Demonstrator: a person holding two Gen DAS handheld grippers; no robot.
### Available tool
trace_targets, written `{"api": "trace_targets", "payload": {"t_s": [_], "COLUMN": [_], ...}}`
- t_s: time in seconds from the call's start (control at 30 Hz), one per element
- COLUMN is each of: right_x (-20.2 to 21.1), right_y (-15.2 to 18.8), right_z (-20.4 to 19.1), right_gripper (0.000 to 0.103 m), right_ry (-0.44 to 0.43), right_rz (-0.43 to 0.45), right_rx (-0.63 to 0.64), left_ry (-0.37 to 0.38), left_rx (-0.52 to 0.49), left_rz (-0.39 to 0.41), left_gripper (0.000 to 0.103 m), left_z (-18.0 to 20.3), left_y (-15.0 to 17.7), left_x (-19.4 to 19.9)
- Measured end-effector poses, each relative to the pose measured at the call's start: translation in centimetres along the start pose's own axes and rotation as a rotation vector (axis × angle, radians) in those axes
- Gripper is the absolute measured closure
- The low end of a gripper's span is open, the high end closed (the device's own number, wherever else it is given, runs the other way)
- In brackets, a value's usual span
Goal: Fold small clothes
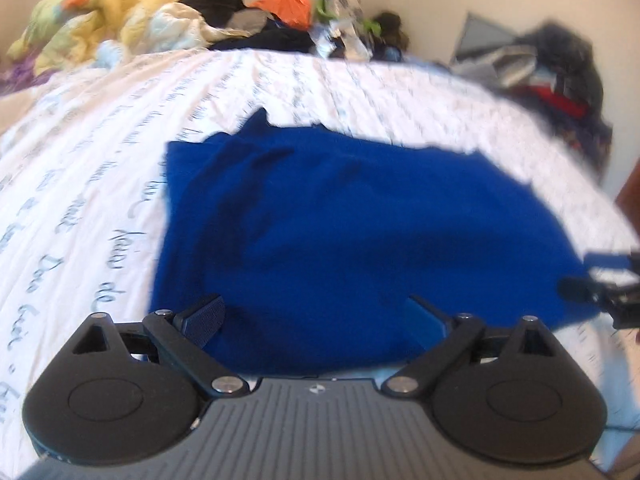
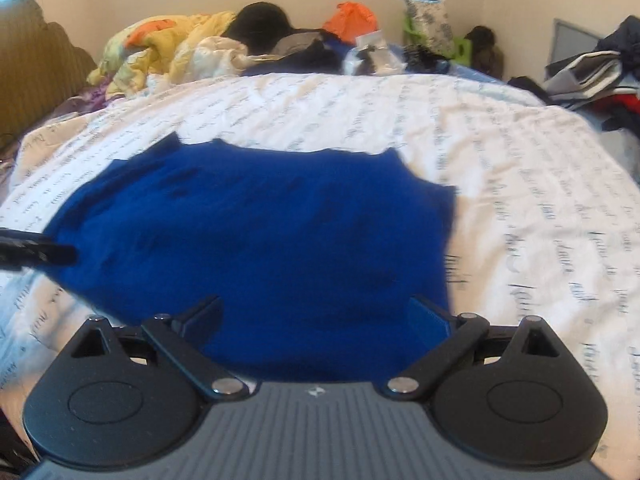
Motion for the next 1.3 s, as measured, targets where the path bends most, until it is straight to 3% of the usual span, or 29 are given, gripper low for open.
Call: {"api": "trace_targets", "payload": {"t_s": [0.03,0.1,0.13,0.23,0.3,0.4,0.47,0.57,0.6,0.63,0.73,0.77,0.8,0.83,0.87,0.9,1.0,1.1,1.17,1.2,1.23,1.27,1.3], "right_x": [-1.1,-3.8,-3.5,-2.9,-2.3,-3.3,-5.8,-11.0,-12.8,-14.1,-15.9,-16.1,-16.0,-16.2,-16.0,-16.0,-13.8,-12.7,-12.5,-12.2,-12.0,-11.6,-11.2], "right_y": [-0.3,0.6,1.0,0.3,-1.1,-4.3,-6.0,-8.0,-8.6,-9.0,-10.4,-10.6,-10.6,-11.0,-11.0,-11.2,-9.1,-7.3,-6.9,-6.9,-7.3,-7.7,-8.3], "right_z": [-0.4,-0.7,-1.1,0.1,1.8,6.5,10.6,14.2,14.6,14.7,14.2,13.9,13.7,13.1,12.6,12.2,13.4,16.8,16.9,16.6,16.5,16.5,16.5], "right_gripper": [0.004,0.0,0.0,0.0,0.0,0.0,0.0,0.0,0.001,0.002,0.002,0.006,0.011,0.039,0.08,0.085,0.092,0.093,0.09,0.086,0.083,0.078,0.068], "right_ry": [-0.012,-0.01,0.0,-0.06,-0.075,-0.042,0.007,0.049,0.06,0.045,0.035,0.02,0.002,-0.007,-0.001,-0.016,-0.023,-0.06,-0.07,-0.066,-0.061,-0.057,-0.052], "right_rz": [-0.016,-0.112,-0.055,-0.128,-0.096,-0.037,-0.061,-0.14,-0.159,-0.166,-0.143,-0.137,-0.123,-0.114,-0.116,-0.11,-0.074,-0.049,-0.027,-0.031,-0.038,-0.036,-0.022], "right_rx": [0.013,0.062,0.114,0.061,0.016,-0.105,-0.194,-0.249,-0.246,-0.241,-0.207,-0.207,-0.192,-0.152,-0.114,-0.097,-0.082,-0.235,-0.274,-0.263,-0.257,-0.26,-0.268], "left_ry": [-0.007,-0.063,-0.054,-0.012,-0.058,-0.101,-0.139,-0.143,-0.148,-0.145,-0.172,-0.181,-0.175,-0.156,-0.133,-0.138,-0.207,-0.196,-0.184,-0.18,-0.168,-0.154,-0.149], "left_rx": [-0.032,-0.128,-0.136,-0.075,-0.022,0.115,0.185,0.124,0.107,0.086,0.024,-0.004,-0.021,-0.019,-0.008,-0.016,-0.053,-0.051,-0.06,-0.058,-0.059,-0.064,-0.07], "left_rz": [-0.04,-0.038,-0.045,-0.019,0.009,0.031,0.018,0.003,-0.022,-0.034,-0.043,-0.029,-0.019,-0.01,-0.001,0.005,0.034,0.049,0.057,0.063,0.076,0.106,0.146], "left_gripper": [0.0,0.0,0.001,0.002,0.001,0.002,0.011,0.017,0.033,0.039,0.029,0.029,0.038,0.06,0.071,0.082,0.09,0.083,0.078,0.058,0.022,0.006,0.003], "left_z": [0.4,1.1,1.0,-1.3,-3.1,-7.0,-8.8,-8.8,-8.7,-8.4,-7.8,-7.6,-7.5,-7.6,-7.8,-7.7,-7.6,-8.1,-7.8,-7.6,-7.3,-6.9,-6.5], "left_y": [0.2,0.7,0.8,-0.2,-1.9,-5.6,-8.2,-11.2,-11.9,-12.4,-12.9,-13.2,-13.3,-13.4,-13.8,-13.9,-13.9,-13.6,-13.8,-13.9,-14.1,-14.4,-14.6], "left_x": [-0.9,-1.1,-0.7,0.9,0.5,-1.9,-3.8,-6.5,-7.5,-8.3,-10.7,-11.3,-11.6,-11.6,-11.8,-11.8,-11.8,-11.8,-11.1,-10.6,-10.2,-9.6,-9.1]}}
Point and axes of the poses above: each gripper's, at about its wrist camera, not at the fingertips, and x roughly against the way its jaws point, z to its right, y to its underside, the point moved 1 cm from there along -x, roughly the way its jaws point, and after that the axes turned 4 degrees about y, right-handed, at the moved point
